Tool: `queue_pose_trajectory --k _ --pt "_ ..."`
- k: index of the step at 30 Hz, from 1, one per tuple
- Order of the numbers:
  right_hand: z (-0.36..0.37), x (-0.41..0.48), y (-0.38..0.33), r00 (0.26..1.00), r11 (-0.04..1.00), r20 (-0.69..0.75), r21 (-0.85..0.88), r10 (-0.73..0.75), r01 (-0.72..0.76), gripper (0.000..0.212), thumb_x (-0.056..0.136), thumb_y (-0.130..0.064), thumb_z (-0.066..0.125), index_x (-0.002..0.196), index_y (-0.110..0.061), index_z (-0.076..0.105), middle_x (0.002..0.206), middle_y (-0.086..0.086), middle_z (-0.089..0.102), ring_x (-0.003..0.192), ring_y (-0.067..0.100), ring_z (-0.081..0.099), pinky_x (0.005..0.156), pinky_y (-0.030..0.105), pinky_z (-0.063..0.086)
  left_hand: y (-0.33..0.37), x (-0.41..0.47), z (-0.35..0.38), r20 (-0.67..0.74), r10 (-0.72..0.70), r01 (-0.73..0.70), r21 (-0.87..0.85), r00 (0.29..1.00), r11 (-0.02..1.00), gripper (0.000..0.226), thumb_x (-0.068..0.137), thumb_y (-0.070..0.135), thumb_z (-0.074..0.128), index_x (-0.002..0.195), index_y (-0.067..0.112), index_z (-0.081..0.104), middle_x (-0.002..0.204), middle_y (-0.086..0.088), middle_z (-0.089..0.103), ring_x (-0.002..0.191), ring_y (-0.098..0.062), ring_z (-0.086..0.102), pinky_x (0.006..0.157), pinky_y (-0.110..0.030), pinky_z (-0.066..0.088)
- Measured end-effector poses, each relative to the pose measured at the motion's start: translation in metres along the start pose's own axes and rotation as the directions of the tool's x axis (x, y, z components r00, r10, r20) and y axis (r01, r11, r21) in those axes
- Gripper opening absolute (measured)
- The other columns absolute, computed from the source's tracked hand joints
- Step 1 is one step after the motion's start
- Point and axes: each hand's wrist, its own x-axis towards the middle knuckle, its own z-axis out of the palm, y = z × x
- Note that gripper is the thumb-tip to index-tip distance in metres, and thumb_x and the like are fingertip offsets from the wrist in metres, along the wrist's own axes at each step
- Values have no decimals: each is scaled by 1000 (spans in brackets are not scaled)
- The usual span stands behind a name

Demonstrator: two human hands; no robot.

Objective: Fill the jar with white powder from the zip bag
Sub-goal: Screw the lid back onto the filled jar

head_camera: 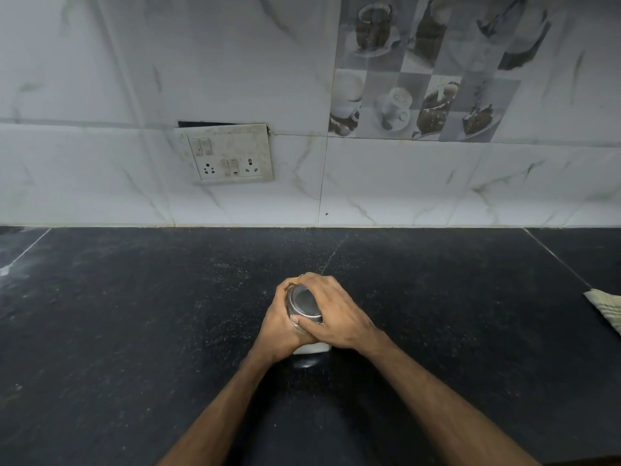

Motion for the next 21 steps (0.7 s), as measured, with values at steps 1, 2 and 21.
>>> queue_pose_trajectory --k 1,2,21 --pt "3 -1 -2 1000 1000 -24 5 11 -11 65 88 -48 59 141 -17 39 144 2 45 127 18 40 108 35 37 -1 -1 2 -17 9 -9 7 1000 1000 98 54 16 94 125 45 34 122 12 58 111 2 59 85 -10 47" --pt "6 -3 -3 999 1000 -47 14 28 -27 64 89 -48 59 141 -18 38 143 0 45 125 18 40 106 34 39 0 -1 3 -33 15 -15 14 999 1000 96 55 16 93 127 41 35 121 13 59 110 3 59 85 -10 47" --pt "3 28 -4 932 921 -105 225 346 -317 76 86 -49 68 144 -18 30 148 7 38 138 19 37 108 25 33 2 -35 -20 -182 -46 70 127 982 989 135 50 44 92 153 30 6 155 20 15 141 1 17 112 -22 19"
